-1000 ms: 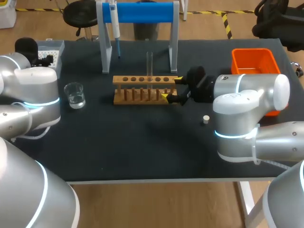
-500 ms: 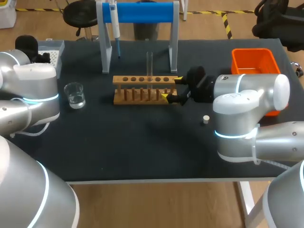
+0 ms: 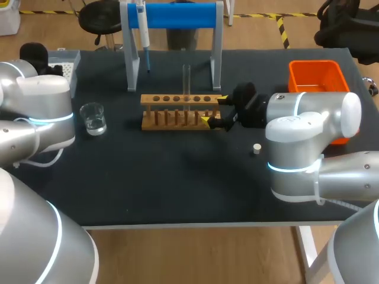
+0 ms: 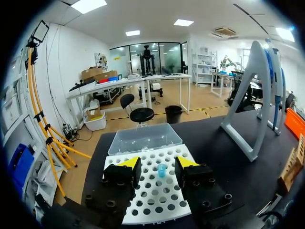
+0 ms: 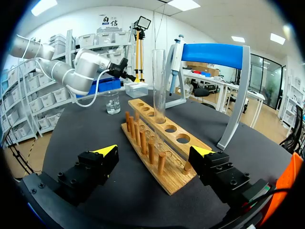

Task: Invert the test tube, pick up the pipette, mount the tip to pipette, aspirate from beaker and dispense into the tube, eject the tip, return the pipette, and cap with the stopper.

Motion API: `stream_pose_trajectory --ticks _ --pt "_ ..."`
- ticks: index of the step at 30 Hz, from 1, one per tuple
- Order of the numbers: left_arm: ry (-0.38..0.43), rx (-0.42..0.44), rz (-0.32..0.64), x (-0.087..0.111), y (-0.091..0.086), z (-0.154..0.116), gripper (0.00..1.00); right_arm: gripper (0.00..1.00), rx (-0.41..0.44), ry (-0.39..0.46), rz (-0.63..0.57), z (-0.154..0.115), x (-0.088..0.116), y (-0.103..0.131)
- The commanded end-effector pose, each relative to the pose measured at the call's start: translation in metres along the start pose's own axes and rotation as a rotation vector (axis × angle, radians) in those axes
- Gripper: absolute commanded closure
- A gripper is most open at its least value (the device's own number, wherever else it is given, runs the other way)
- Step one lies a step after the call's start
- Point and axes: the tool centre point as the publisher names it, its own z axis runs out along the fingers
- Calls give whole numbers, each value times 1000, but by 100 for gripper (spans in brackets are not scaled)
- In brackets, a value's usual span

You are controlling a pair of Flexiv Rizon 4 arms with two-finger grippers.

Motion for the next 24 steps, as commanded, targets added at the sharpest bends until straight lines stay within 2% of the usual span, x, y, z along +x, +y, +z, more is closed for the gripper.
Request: stream_pose_trajectory --ticks 1,24 --pt "6 -14 2 -2 -2 3 55 0 -1 0 -1 0 0 -1" --pt "17 -26 -6 -1 4 11 56 0 -1 0 -1 0 0 -1"
